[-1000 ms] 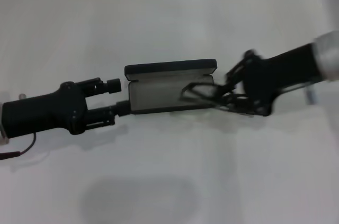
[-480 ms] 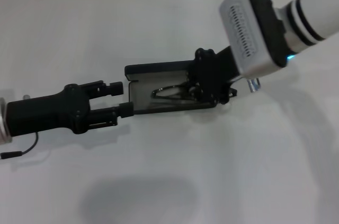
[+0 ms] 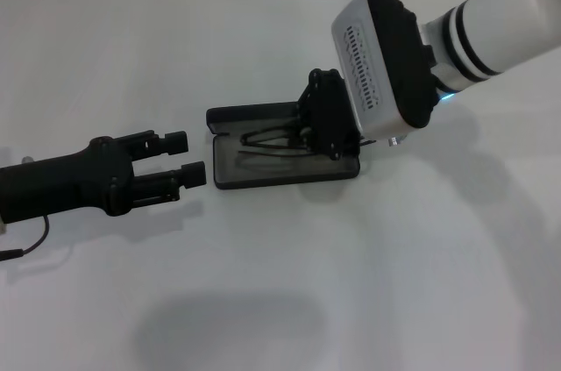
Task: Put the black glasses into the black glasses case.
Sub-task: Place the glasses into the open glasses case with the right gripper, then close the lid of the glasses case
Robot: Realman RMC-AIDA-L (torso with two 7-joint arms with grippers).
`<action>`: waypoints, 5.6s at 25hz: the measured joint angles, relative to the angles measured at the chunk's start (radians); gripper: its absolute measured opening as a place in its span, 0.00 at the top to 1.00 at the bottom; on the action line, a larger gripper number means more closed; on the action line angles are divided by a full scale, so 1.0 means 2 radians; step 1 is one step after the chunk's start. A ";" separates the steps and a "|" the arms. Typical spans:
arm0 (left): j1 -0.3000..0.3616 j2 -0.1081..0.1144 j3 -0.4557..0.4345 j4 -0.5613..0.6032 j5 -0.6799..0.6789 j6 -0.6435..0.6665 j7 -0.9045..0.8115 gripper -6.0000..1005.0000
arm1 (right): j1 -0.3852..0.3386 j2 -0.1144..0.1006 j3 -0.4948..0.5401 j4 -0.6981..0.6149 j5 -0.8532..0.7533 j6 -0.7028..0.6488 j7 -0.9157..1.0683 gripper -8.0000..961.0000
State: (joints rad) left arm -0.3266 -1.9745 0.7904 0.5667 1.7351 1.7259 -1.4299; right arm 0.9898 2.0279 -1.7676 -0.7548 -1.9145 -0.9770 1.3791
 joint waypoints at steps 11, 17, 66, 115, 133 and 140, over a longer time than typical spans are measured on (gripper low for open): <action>-0.005 -0.002 0.000 -0.001 0.001 -0.002 -0.005 0.24 | 0.005 0.000 -0.027 0.003 0.009 0.050 0.000 0.80; -0.006 -0.004 0.001 -0.001 0.005 -0.003 -0.005 0.24 | 0.012 0.000 -0.042 0.004 0.009 0.062 -0.002 0.80; -0.007 -0.001 0.001 -0.009 0.004 0.014 -0.009 0.25 | -0.099 -0.006 0.303 -0.071 0.017 -0.284 0.029 0.54; -0.027 0.008 0.015 -0.007 0.030 0.075 0.013 0.67 | -0.018 -0.001 0.320 -0.131 -0.118 -0.270 0.425 0.70; -0.034 0.003 0.014 -0.012 0.028 0.032 0.009 0.67 | -0.058 0.001 -0.063 0.029 0.302 0.204 0.300 0.99; -0.040 0.000 0.014 -0.013 0.030 0.024 0.010 0.66 | -0.056 0.001 -0.098 0.043 0.330 0.224 0.285 0.99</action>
State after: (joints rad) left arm -0.4065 -1.9746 0.8175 0.5412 1.7948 1.7745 -1.4093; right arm 0.8787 2.0294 -1.9645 -0.6697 -1.2553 -0.5290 1.9499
